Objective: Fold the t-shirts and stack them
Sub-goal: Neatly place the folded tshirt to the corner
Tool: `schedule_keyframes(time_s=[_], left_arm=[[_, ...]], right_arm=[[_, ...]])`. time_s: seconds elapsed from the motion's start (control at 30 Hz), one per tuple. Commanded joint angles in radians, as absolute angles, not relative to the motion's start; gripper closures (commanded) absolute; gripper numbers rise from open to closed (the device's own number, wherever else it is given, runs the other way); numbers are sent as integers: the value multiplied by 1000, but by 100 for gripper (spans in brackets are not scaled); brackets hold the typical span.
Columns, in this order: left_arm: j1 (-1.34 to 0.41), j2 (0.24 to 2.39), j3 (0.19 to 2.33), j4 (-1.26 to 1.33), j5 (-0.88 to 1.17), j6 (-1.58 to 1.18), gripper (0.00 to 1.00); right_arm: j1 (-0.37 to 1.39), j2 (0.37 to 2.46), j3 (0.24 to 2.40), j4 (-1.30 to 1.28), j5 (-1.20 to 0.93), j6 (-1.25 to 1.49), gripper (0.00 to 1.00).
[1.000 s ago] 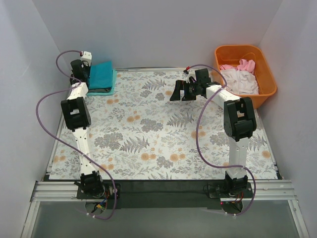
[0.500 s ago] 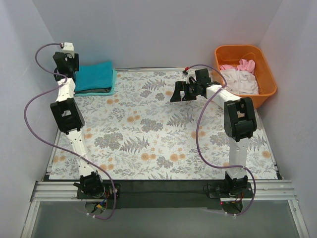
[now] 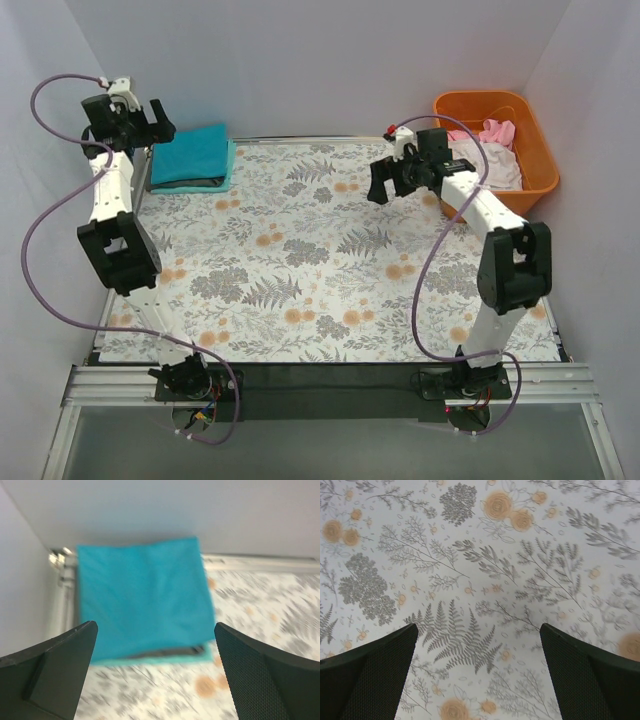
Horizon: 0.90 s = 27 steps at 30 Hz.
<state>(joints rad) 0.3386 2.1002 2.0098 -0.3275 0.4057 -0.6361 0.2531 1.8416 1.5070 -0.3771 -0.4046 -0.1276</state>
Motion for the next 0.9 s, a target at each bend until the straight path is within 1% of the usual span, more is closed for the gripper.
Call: schedule_keyframes(time_s=[0.0, 0.1, 0.13, 0.2, 0.23, 0.33, 0.37, 0.43, 0.57, 0.7, 0.87], left_arm=[[276, 1912, 1846, -511, 474, -638, 2], [177, 1760, 1695, -515, 425, -588, 2], [120, 1728, 1598, -517, 410, -584, 2], [65, 1643, 1510, -526, 417, -586, 2], [17, 1619, 1434, -531, 413, -595, 2], [-73, 1559, 1338, -545, 397, -643, 2], [-83, 1545, 1277, -548, 396, -661, 2], [-97, 1497, 1217, -548, 420, -679, 2], [-104, 1414, 1073, -545, 410, -661, 2], [-107, 1359, 1008, -545, 370, -655, 2], [-106, 1307, 986, -532, 354, -669, 2]], right_arm=[[213, 1680, 1425, -422, -290, -213, 2], [177, 1566, 1303, -426, -233, -230, 2], [157, 1542, 1275, -431, -223, -239, 2], [137, 1479, 1205, -468, -235, -279, 2], [121, 1442, 1187, -489, -273, -299, 2], [117, 1361, 1085, -548, -282, -359, 2], [117, 1339, 1059, -558, -281, -365, 2], [118, 1295, 978, -560, -267, -371, 2], [117, 1210, 887, -561, -258, -361, 2], [118, 1193, 856, -563, -276, -322, 2], [118, 1187, 851, -563, -299, -299, 2]])
